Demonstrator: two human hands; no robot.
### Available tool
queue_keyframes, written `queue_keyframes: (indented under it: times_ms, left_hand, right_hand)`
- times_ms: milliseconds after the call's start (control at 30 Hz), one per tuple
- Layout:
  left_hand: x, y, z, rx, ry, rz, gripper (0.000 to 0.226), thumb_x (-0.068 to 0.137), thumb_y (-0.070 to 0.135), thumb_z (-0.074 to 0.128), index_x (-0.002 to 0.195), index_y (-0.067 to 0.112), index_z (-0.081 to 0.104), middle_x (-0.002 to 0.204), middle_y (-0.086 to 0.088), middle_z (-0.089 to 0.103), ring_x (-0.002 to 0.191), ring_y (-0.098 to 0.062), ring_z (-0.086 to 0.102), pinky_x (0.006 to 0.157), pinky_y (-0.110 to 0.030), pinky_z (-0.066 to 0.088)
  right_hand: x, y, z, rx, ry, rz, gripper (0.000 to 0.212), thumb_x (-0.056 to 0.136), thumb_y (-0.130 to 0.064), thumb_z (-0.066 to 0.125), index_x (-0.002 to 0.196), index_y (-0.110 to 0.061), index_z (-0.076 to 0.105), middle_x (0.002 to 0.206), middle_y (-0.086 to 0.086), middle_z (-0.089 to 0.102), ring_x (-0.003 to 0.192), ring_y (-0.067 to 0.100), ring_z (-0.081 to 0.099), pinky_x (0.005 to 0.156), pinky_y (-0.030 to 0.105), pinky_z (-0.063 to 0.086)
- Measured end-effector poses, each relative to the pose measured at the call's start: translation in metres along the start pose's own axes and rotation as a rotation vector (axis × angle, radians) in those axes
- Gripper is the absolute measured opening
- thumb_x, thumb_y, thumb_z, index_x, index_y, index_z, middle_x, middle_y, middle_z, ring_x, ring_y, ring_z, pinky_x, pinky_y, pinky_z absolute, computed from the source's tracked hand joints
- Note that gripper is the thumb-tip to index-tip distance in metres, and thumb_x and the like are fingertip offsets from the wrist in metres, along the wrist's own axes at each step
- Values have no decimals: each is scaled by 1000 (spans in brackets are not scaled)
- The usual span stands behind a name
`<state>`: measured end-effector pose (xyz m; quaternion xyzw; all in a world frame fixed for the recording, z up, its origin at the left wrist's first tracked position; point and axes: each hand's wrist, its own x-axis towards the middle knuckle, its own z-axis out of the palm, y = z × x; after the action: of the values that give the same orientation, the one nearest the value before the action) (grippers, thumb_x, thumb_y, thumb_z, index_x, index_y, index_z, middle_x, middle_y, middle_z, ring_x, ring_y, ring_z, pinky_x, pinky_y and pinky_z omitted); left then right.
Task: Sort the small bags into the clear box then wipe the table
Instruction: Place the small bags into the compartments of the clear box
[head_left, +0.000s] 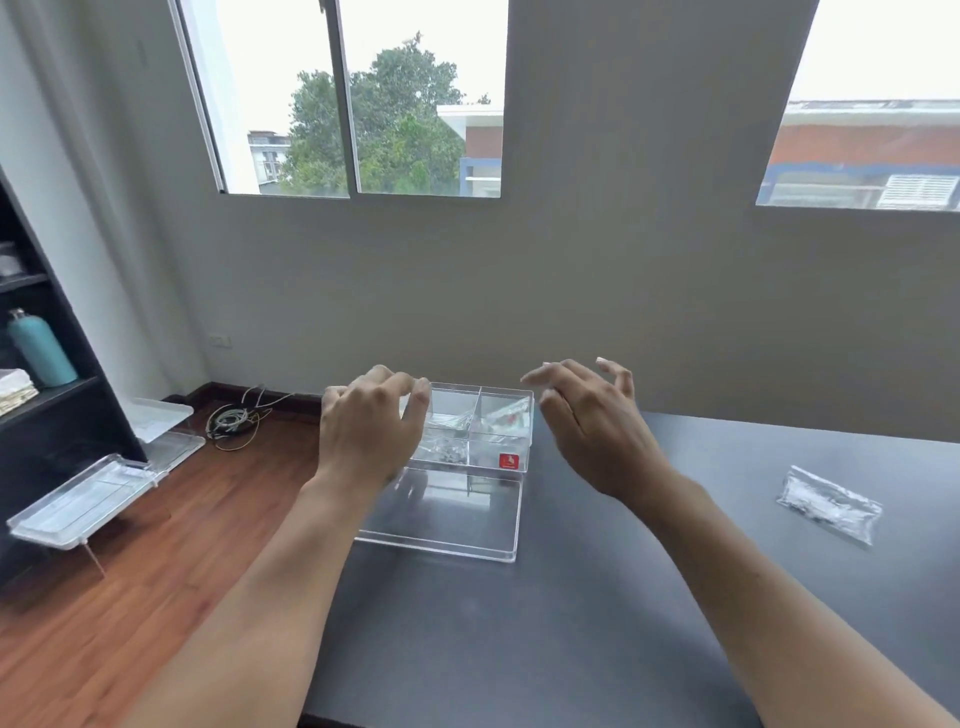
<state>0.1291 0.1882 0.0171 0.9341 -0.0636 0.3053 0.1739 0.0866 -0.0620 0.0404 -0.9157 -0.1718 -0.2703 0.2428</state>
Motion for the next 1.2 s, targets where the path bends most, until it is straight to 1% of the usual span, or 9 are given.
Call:
queue_keyframes:
  times_ms: [133, 300, 400, 500, 633, 733, 867, 1000, 1200]
  left_hand:
    - [-10, 39, -5, -99, 158, 222, 25, 102, 36, 49, 95, 26, 71, 96, 9, 68, 90, -19, 67, 89, -42, 43]
    - [-25, 101, 0, -151, 164, 583, 20, 100, 32, 55, 106, 26, 73, 96, 10, 66, 89, -15, 63, 86, -37, 42]
    - [-38, 136, 10, -224, 78, 668, 22, 100, 37, 56, 109, 27, 73, 99, 11, 66, 90, -14, 62, 87, -36, 42]
    - [-56, 176, 23, -271, -112, 748, 33, 100, 49, 52, 119, 29, 71, 108, 13, 67, 99, -13, 62, 93, -36, 42]
    - [-72, 212, 38, -296, -327, 778, 53, 95, 69, 46, 128, 34, 67, 118, 16, 66, 109, -9, 58, 97, -35, 39]
    - [-77, 214, 46, -281, -409, 787, 56, 88, 76, 47, 124, 38, 67, 117, 17, 63, 110, -8, 55, 96, -33, 39]
    - [-73, 200, 54, -336, -482, 701, 45, 88, 70, 55, 118, 39, 70, 112, 15, 59, 105, -8, 52, 88, -27, 39]
    - [-66, 195, 51, -308, -434, 699, 32, 92, 56, 60, 112, 36, 75, 107, 12, 65, 101, -12, 58, 79, -25, 35]
    - [-70, 195, 51, -152, -258, 848, 19, 94, 28, 61, 101, 31, 78, 88, 6, 74, 82, -22, 68, 70, -30, 47]
  right_hand:
    - [-26, 37, -40, -55, 109, 71, 34, 103, -30, 36, 113, -26, 68, 111, -13, 65, 104, 2, 57, 120, 46, 21]
    - [-77, 92, -75, -264, 107, 186, 20, 100, -25, 52, 112, -25, 68, 117, -10, 67, 108, 11, 63, 117, 45, 27]
    - [-101, 116, -87, -293, 93, 375, 24, 97, -23, 57, 118, -22, 68, 122, -2, 67, 112, 22, 64, 109, 36, 26]
    - [-112, 130, -98, -302, 95, 714, 38, 95, -28, 55, 130, -19, 64, 128, 7, 64, 120, 29, 58, 104, 41, 30]
    - [-116, 132, -101, -453, -86, 961, 58, 95, -53, 45, 142, -19, 51, 139, 13, 52, 130, 35, 46, 104, 47, 32]
    - [-115, 129, -96, -515, -174, 957, 69, 92, -68, 48, 139, -17, 51, 139, 13, 51, 131, 36, 44, 105, 46, 33]
    - [-108, 126, -99, -416, -129, 964, 66, 90, -61, 64, 134, -13, 54, 134, 13, 53, 129, 36, 43, 107, 40, 36]
    - [-105, 121, -99, -265, -9, 913, 56, 89, -37, 76, 132, -8, 55, 127, 17, 60, 123, 37, 51, 96, 39, 44]
    - [-106, 112, -100, -229, 126, 746, 37, 86, 1, 60, 123, -6, 57, 101, 16, 68, 92, 36, 60, 79, 37, 49]
